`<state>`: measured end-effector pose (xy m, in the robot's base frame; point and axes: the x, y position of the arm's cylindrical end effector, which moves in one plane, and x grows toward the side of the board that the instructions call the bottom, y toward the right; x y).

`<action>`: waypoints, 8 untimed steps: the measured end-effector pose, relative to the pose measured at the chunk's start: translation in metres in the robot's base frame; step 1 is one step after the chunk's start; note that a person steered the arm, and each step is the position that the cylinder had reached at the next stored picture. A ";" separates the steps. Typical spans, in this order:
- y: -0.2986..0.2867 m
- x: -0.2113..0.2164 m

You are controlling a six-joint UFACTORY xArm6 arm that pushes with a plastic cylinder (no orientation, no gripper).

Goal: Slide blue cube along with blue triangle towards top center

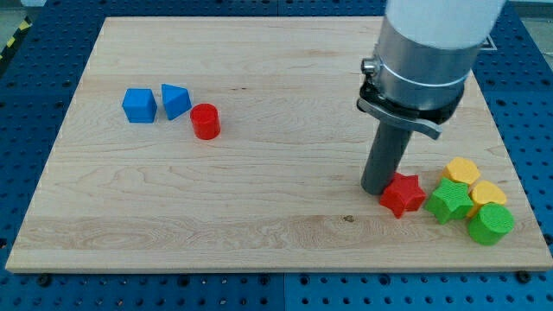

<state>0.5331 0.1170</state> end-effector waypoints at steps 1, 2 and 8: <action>-0.012 0.005; -0.096 0.005; -0.319 -0.119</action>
<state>0.4142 -0.2019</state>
